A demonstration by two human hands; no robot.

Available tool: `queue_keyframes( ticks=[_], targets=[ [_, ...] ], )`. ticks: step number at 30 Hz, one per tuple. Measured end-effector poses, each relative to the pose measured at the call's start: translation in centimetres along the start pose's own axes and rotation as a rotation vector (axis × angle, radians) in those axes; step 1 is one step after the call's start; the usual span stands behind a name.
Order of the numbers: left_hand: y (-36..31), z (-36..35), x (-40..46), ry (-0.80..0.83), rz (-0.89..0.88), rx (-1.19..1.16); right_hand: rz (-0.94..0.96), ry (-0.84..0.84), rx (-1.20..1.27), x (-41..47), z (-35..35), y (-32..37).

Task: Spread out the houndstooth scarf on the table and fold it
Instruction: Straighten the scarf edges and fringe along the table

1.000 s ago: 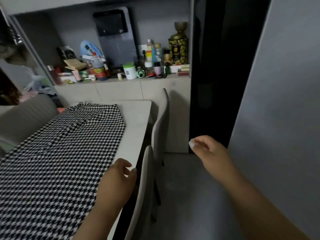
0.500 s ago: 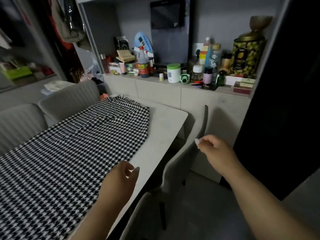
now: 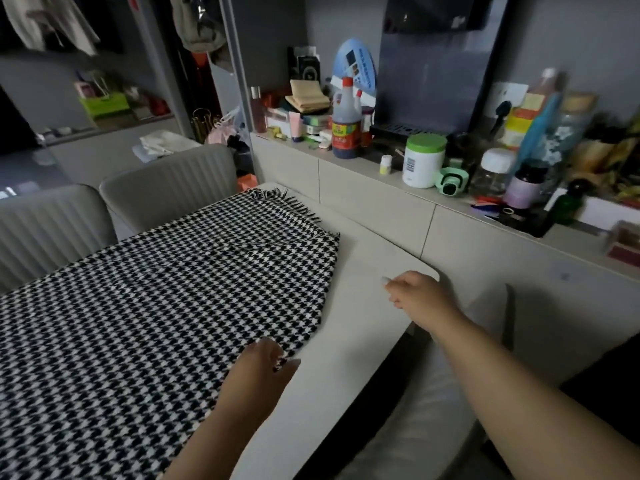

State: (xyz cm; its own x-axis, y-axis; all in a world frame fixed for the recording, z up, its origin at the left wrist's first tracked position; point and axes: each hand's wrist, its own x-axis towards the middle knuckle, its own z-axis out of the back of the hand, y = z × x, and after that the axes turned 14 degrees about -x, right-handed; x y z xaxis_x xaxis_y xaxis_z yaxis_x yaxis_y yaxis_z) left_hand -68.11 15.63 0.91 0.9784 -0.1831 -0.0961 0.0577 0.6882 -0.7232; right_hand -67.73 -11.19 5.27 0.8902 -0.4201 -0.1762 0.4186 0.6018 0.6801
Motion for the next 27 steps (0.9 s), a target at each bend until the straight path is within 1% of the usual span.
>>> queue_keyframes(
  ticks=[6,11,15,17,19,21,22,24,26,27],
  targets=[
    [-0.5,-3.5,5.1,0.021,0.126,-0.009,-0.076,0.200,0.005,8.5,-2.6,0.1],
    [-0.2,-7.4,8.4,-0.018,0.239,0.012,-0.189,0.345,0.086,15.3,-4.7,0.1],
    [0.2,-10.0,10.4,-0.091,0.335,0.090,-0.241,0.352,0.098,20.7,-6.5,0.1],
    [0.7,-10.8,11.1,-0.139,0.336,0.149,-0.247,0.336,0.120,22.9,-7.7,0.3],
    [1.2,-11.2,11.8,-0.185,0.309,0.159,-0.285,0.347,0.227,24.5,-8.9,0.7],
    [1.5,-11.3,12.1,-0.179,0.251,0.139,-0.322,0.337,0.323,25.7,-9.9,1.1],
    [1.4,-11.1,12.0,-0.150,0.243,0.097,-0.336,0.330,0.365,26.2,-10.2,1.4],
    [1.2,-10.6,11.6,-0.047,0.284,-0.017,-0.389,0.359,0.505,26.9,-10.8,1.7],
    [0.9,-10.0,11.1,0.013,0.301,-0.084,-0.438,0.430,0.646,27.2,-11.2,2.0],
    [0.8,-9.8,10.8,0.014,0.297,-0.111,-0.452,0.474,0.667,27.2,-11.3,2.2]
  ],
)
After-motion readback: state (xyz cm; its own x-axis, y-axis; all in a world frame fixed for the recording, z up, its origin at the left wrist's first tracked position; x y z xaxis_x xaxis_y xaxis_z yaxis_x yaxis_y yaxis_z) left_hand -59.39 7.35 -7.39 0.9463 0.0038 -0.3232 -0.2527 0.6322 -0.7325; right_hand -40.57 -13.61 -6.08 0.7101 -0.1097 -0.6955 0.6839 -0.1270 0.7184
